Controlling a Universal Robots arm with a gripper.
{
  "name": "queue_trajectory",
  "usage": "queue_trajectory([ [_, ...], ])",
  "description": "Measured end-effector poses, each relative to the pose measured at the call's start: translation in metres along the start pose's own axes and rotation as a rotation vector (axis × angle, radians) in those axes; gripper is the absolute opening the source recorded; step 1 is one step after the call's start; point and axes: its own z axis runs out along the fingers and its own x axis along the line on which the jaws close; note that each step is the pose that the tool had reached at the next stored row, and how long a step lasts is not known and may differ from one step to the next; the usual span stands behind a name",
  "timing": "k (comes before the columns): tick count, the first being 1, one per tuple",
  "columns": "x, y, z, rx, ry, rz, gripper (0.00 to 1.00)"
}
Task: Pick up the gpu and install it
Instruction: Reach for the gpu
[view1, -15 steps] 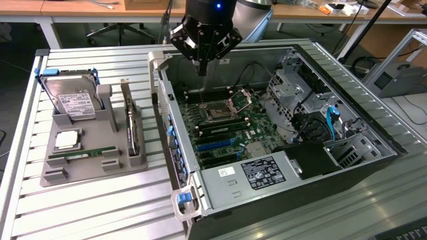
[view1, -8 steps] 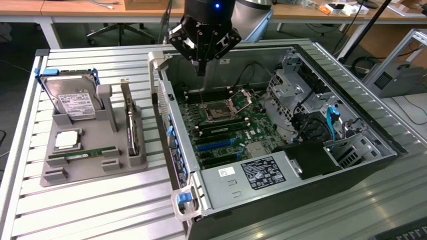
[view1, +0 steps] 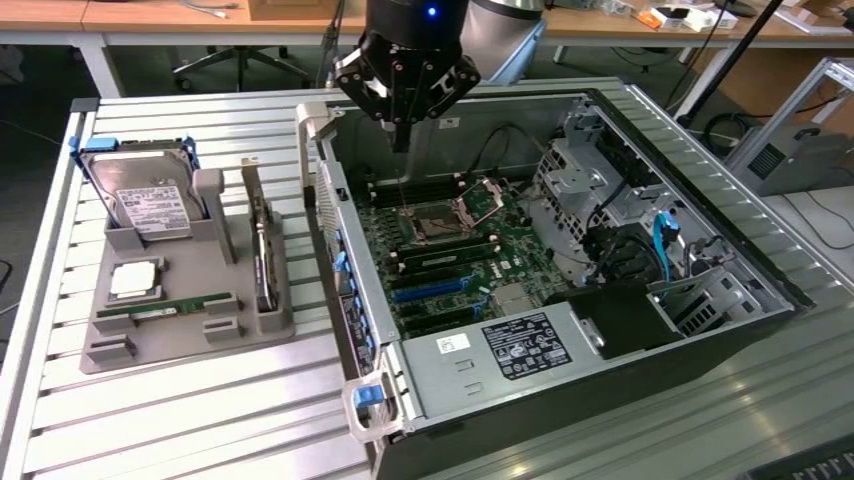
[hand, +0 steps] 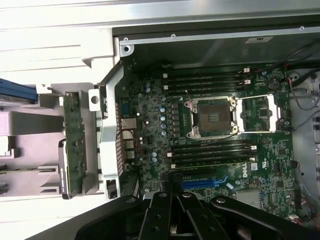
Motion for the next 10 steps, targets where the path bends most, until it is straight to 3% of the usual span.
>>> queue_trajectory([
  [10,0.0024,-0.0002,-0.0001,0.0,0.0,0.0,0.11],
])
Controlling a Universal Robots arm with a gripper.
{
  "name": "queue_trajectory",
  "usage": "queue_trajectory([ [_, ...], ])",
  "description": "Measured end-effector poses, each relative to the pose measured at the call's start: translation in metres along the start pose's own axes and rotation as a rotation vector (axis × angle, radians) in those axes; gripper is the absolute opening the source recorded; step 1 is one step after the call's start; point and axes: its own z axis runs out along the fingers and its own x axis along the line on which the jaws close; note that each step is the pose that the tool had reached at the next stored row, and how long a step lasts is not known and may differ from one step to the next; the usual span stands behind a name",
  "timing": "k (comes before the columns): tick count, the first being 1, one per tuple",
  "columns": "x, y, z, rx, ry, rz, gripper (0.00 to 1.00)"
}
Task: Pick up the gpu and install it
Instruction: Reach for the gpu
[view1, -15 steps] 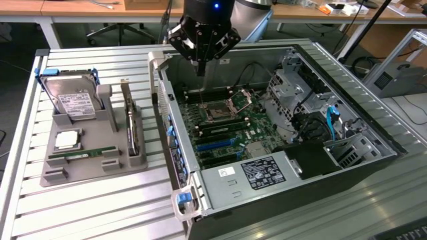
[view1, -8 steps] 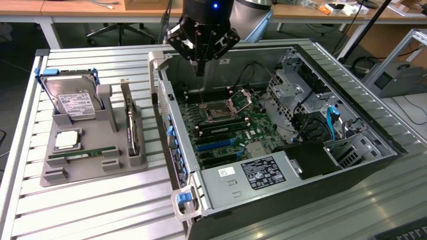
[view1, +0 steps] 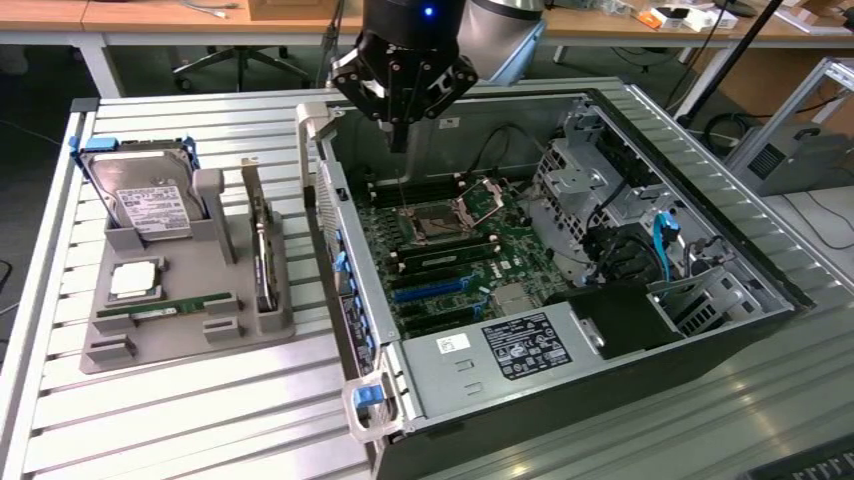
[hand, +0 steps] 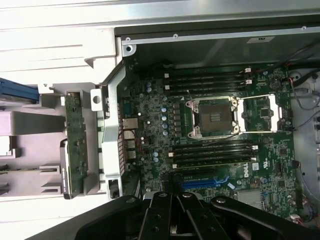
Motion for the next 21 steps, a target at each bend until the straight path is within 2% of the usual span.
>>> queue_trajectory([
  [21,0.0082,-0.0006,-0.0002,-0.0001,0.0,0.0,0.11],
])
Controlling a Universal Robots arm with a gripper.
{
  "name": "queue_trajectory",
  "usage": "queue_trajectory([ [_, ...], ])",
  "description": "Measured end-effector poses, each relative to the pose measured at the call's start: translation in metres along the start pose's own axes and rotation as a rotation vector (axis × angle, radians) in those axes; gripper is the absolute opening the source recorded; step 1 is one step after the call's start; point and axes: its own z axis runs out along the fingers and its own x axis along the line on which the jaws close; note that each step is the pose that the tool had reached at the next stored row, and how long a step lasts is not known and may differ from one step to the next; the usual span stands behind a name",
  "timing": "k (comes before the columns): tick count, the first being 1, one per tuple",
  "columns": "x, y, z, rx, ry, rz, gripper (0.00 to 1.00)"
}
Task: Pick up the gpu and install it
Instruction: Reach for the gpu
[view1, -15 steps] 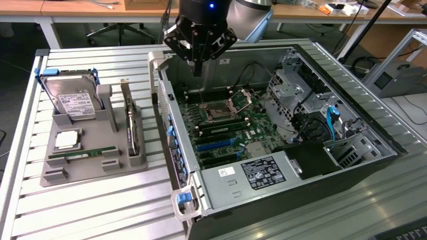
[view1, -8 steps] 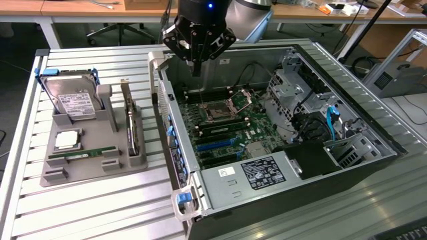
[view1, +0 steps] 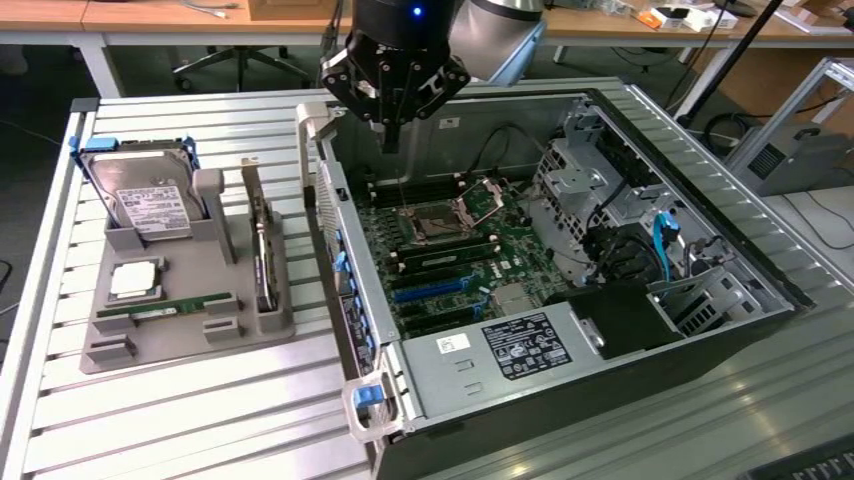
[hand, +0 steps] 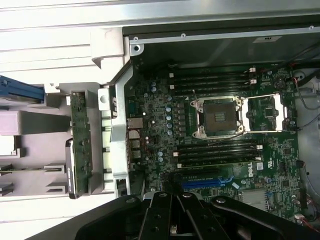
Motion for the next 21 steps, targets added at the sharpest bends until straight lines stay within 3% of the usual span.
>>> queue_trajectory([
  [21,0.0078,-0.0006,-0.0002,0.0,0.0,0.0,0.11],
])
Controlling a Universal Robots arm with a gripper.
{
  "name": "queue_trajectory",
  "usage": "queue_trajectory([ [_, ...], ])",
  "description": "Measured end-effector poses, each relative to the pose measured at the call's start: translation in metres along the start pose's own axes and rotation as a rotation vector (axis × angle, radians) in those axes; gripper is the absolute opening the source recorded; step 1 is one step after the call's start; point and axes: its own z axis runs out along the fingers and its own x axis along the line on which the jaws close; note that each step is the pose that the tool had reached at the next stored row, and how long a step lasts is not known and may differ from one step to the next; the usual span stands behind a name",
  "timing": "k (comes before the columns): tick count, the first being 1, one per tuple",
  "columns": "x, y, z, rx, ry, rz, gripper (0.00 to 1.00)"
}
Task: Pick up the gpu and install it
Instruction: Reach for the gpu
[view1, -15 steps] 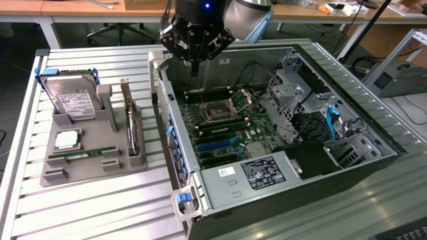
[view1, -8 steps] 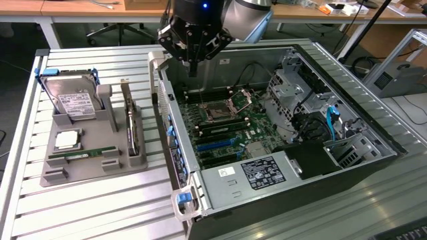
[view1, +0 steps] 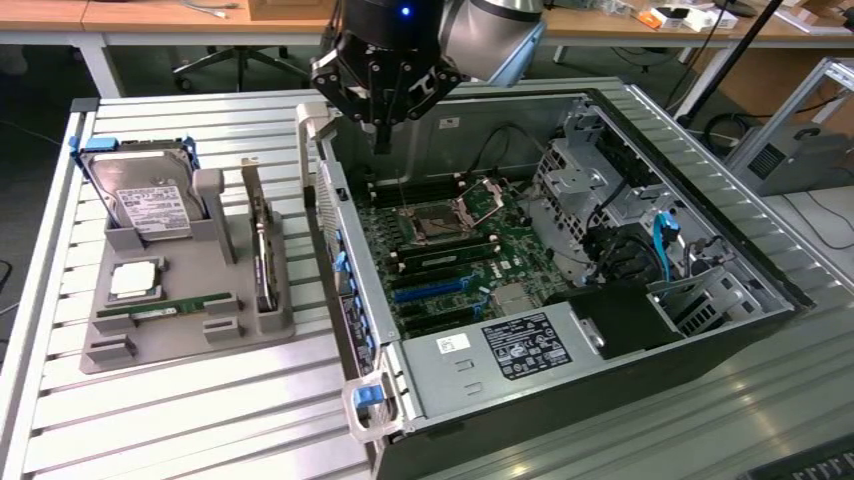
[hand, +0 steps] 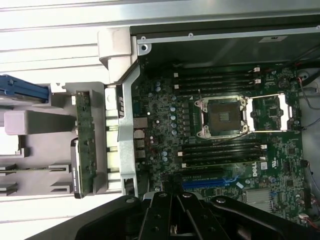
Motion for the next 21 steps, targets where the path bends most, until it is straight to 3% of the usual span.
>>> queue_trajectory([
  [21,0.0054,-0.0004,-0.0002,0.0,0.0,0.0,0.11],
])
